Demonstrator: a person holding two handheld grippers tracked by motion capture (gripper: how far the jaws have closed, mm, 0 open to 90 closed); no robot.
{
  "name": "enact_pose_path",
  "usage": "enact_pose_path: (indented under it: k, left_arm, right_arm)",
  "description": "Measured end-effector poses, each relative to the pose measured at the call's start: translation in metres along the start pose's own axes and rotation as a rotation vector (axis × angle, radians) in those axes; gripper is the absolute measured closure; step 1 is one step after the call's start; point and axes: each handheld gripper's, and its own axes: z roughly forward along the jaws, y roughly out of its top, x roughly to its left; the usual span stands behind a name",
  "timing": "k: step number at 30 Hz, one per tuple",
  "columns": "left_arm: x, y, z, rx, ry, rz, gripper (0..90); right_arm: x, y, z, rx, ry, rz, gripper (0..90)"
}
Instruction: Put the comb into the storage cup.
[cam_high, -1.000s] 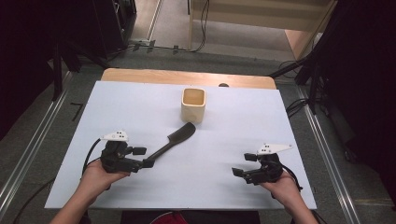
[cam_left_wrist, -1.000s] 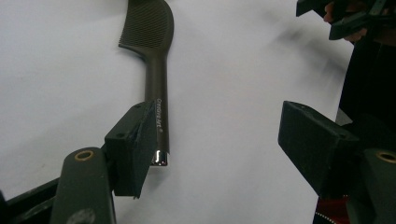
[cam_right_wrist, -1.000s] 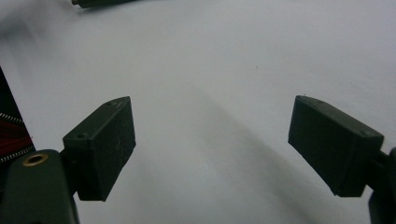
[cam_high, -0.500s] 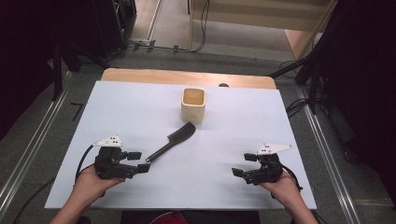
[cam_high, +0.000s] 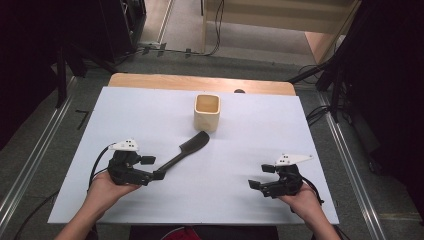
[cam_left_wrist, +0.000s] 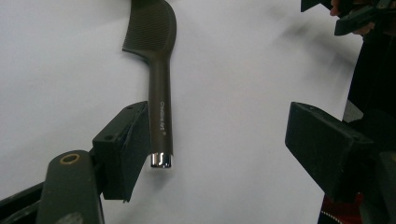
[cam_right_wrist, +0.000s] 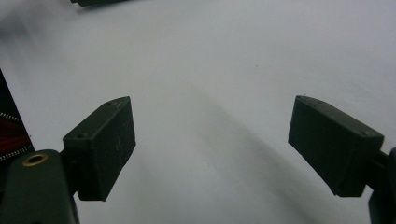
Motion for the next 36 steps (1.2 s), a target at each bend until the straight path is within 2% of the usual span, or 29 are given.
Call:
enact_pose_path:
  k: [2,6,10,11,15,18,23,27,36]
  left_arm:
    - [-0.001,0.003,0.003,-0.005,0.015,0.004,24.2]
    - [0.001,0.01,0.009,0.004,0.016,-0.002,26.7]
    - [0.005,0.017,0.016,0.004,0.051,-0.003,26.8]
    - [0.005,0.019,0.017,0.008,0.061,0.0,29.2]
    - [0.006,0.023,0.023,-0.014,0.055,-0.012,33.4]
    - [0.006,0.024,0.028,0.008,0.068,-0.004,33.4]
    - [0.01,0.024,0.032,0.039,0.104,-0.021,34.9]
    - [0.012,0.021,0.034,0.047,0.113,-0.019,34.7]
    - [0.011,0.015,0.042,0.09,0.121,0.028,34.7]
  right_arm:
    - [0.0,0.0,0.0,0.001,-0.001,0.001,13.4]
    - [0.0,0.0,-0.001,-0.002,-0.001,0.0,13.3]
    - [0.0,0.0,-0.001,0.0,-0.001,0.002,13.3]
    - [0.0,0.0,-0.001,0.0,0.001,0.003,13.4]
    - [0.0,0.0,-0.001,0.001,-0.001,0.004,13.4]
    - [0.0,0.0,-0.001,0.001,-0.002,0.005,13.3]
    - [0.0,0.0,-0.001,-0.001,-0.002,0.005,13.4]
    - [0.0,0.0,-0.001,0.0,-0.001,0.005,13.4]
    - [0.0,0.0,-0.001,0.002,-0.006,0.0,13.4]
